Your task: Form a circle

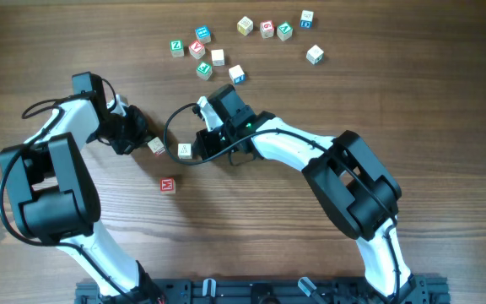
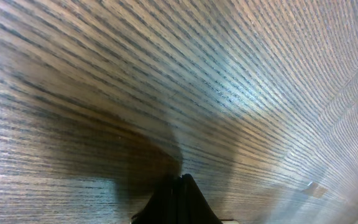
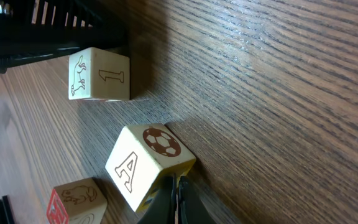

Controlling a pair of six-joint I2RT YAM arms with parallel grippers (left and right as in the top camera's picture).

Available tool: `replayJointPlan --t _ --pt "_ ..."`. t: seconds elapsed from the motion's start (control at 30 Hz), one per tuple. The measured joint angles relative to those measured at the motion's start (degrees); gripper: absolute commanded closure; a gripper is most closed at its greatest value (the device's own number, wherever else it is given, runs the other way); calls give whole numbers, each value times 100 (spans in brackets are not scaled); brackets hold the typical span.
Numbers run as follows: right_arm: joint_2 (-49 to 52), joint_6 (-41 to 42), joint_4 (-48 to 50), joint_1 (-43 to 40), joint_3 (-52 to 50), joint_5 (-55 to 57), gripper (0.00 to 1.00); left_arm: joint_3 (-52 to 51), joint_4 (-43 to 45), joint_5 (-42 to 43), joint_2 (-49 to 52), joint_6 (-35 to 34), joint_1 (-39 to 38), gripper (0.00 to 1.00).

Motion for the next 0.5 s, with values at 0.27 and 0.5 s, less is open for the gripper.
replayJointPlan --t 0.27,0.5 --pt "0 -136 149 0 0 2 95 0 0 -2 0 0 0 96" --pt "0 -254 195 0 0 -105 95 0 2 -2 0 0 0 96"
